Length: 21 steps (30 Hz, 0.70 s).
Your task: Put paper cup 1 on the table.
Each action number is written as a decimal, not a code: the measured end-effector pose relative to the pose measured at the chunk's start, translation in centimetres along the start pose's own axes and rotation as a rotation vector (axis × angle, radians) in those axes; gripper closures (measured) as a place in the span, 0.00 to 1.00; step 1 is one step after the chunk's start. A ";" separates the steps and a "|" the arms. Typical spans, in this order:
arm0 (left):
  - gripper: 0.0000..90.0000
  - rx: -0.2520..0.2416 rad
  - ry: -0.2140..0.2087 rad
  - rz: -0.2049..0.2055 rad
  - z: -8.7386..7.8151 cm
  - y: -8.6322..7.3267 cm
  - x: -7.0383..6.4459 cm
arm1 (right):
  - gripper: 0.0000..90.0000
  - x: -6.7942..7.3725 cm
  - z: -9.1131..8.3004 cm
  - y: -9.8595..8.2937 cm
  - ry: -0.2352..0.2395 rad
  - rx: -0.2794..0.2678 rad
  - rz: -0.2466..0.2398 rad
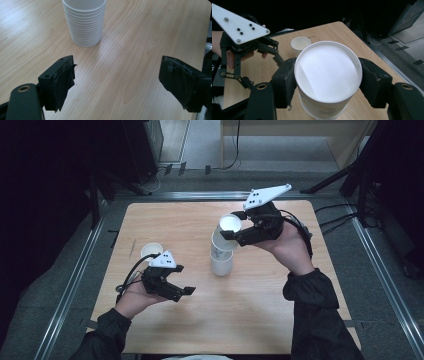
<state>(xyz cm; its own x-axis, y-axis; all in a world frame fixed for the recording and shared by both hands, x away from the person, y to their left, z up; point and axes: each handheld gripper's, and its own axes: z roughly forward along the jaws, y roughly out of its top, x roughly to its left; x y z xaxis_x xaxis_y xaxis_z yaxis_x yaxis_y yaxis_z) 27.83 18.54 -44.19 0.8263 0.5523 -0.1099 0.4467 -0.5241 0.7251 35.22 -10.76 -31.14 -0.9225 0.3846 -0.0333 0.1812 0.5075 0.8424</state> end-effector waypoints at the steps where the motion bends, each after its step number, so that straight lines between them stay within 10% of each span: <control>1: 0.15 -0.003 -0.003 0.002 0.1 0.1 0.0 | 0.39 0.2 -0.1 -0.1 -0.001 0.006 0.000; 10: 0.15 -0.022 -0.065 0.032 0.9 1.4 0.1 | 0.39 1.9 -1.1 -2.1 0.033 0.017 -0.015; 21: 0.15 -0.032 -0.148 0.075 2.5 2.9 -0.4 | 0.39 2.8 0.2 -9.2 0.057 0.091 0.061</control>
<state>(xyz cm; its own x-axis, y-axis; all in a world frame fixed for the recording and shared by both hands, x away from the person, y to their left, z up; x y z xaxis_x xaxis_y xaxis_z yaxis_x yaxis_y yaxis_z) 29.65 15.19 -43.79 0.8994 0.4099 -0.1515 0.3726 -0.5380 0.7561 31.05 -14.18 -39.13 -0.9262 0.3739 0.0489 0.2650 0.5531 0.7899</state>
